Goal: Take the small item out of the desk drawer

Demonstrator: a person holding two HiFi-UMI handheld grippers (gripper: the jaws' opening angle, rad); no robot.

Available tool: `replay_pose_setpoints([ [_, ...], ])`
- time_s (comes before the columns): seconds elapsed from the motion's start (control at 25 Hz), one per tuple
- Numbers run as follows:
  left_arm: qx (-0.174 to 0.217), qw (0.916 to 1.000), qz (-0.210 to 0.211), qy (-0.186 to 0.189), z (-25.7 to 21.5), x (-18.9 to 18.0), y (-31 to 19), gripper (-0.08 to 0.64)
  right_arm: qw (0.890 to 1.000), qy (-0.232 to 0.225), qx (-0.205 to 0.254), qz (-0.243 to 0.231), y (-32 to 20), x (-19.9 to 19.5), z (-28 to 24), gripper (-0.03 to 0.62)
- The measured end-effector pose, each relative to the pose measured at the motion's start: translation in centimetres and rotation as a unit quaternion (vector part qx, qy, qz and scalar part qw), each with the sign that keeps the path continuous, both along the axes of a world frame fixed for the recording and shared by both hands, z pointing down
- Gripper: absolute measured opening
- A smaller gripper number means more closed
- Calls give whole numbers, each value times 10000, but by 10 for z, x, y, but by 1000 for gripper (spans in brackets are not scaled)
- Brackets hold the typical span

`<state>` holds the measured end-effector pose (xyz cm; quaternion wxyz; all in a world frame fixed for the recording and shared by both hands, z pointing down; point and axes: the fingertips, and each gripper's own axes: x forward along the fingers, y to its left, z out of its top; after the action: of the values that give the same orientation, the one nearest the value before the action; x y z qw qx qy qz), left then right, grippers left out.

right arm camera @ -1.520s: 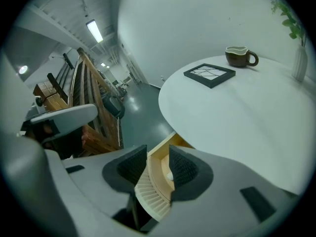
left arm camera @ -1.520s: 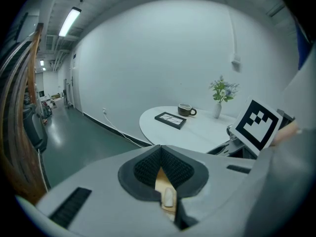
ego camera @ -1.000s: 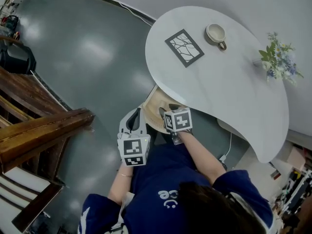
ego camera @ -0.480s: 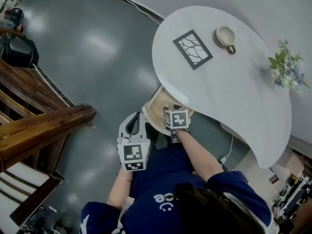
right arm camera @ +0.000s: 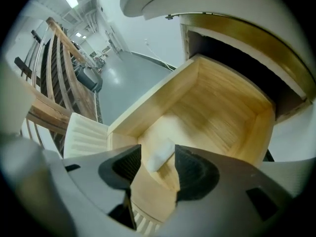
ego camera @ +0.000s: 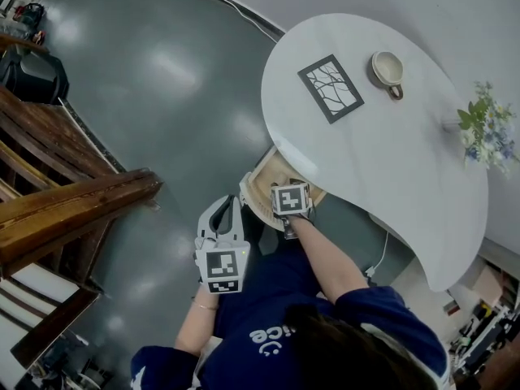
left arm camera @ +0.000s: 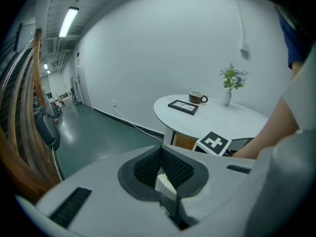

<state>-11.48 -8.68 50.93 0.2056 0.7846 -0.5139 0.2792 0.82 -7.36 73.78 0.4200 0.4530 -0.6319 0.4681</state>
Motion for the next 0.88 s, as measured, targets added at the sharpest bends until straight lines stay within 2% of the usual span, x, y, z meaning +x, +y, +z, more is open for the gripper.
replay_pose_setpoints([
  [0.2, -30, 10000, -12, -25, 2, -2, 0, 3, 9990, 165, -255, -315, 4, -5, 16, 225],
  [0.36, -57, 9999, 38, -99, 5, -4, 1, 3, 9976, 294, -78, -615, -5, -8, 23, 230],
  [0.88, -136, 9998, 109, -43, 11, -5, -2, 3, 9938, 340, -840, -638, 8, -10, 56, 242],
])
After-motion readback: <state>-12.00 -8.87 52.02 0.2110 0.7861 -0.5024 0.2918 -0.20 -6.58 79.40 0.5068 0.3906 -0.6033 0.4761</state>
